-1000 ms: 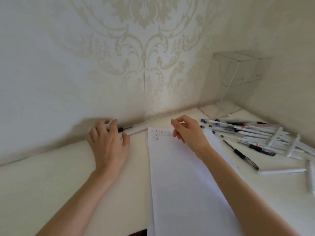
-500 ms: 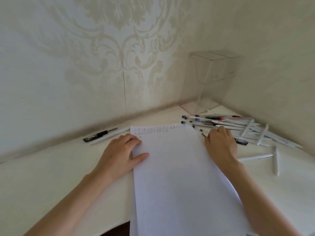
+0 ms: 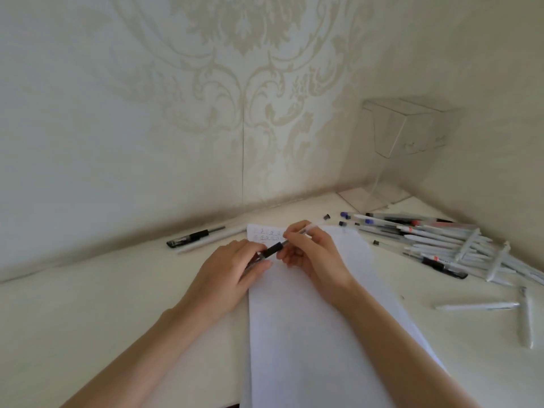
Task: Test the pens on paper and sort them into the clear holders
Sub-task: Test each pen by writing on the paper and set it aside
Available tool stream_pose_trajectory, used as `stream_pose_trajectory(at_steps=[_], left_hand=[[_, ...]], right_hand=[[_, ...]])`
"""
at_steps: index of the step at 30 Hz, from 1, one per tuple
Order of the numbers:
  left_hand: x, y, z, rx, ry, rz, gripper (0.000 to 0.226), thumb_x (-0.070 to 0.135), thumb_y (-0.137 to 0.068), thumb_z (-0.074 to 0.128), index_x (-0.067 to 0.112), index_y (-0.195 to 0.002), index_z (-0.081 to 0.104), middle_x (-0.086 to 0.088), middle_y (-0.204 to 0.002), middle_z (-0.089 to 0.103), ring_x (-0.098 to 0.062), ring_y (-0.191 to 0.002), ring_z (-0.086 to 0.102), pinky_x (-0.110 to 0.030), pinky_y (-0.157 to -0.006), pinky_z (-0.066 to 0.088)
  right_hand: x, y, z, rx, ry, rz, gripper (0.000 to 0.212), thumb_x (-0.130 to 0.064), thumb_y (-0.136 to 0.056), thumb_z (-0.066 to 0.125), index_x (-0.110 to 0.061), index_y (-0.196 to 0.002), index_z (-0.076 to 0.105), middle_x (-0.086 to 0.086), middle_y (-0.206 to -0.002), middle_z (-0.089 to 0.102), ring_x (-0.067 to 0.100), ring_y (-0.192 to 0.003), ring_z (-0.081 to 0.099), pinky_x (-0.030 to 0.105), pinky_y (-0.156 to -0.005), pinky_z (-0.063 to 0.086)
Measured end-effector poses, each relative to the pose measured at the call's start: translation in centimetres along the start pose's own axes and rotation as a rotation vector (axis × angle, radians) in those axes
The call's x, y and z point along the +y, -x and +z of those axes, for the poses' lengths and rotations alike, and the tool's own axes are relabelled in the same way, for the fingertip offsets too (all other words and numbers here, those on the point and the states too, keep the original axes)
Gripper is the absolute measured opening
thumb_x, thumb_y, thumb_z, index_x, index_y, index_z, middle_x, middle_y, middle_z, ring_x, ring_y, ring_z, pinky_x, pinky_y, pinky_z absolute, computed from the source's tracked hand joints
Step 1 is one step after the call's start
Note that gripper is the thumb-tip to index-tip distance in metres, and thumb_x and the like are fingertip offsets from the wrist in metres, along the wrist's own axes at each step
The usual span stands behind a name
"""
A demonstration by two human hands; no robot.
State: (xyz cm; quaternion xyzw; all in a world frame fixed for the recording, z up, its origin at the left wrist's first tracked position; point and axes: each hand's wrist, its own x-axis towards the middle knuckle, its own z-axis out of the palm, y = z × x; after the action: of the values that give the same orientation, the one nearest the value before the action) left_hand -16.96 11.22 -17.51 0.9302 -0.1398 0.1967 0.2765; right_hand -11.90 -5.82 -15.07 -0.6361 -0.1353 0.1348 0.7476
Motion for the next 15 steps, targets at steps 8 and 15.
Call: stream_pose_trajectory(at_steps=[8, 15], left_hand=[[-0.38, 0.01, 0.53, -0.125, 0.117, -0.003, 0.047, 0.05, -0.091, 0.021, 0.016, -0.105, 0.051, 0.005, -0.098, 0.056, -0.011, -0.09, 0.053, -0.029, -0.076, 0.041], [-0.13, -0.15, 0.11, -0.074, -0.099, -0.021, 0.059, 0.063, -0.087, 0.014, 0.02, -0.1, 0.053, 0.007, -0.066, 0.058, -0.014, -0.059, 0.053, -0.034, -0.054, 0.044]], right_hand=[[0.76, 0.16, -0.29, -0.16, 0.192, -0.101, 0.005, -0.008, -0.089, 0.062, -0.005, -0.085, 0.059, 0.003, -0.069, 0.066, 0.014, -0.069, 0.06, 0.023, -0.065, 0.045], [0.65, 0.0, -0.41, -0.191, 0.142, -0.084, 0.009, -0.014, -0.085, 0.061, -0.007, -0.081, 0.057, 0.001, -0.065, 0.063, 0.012, -0.066, 0.058, 0.021, -0.065, 0.044]])
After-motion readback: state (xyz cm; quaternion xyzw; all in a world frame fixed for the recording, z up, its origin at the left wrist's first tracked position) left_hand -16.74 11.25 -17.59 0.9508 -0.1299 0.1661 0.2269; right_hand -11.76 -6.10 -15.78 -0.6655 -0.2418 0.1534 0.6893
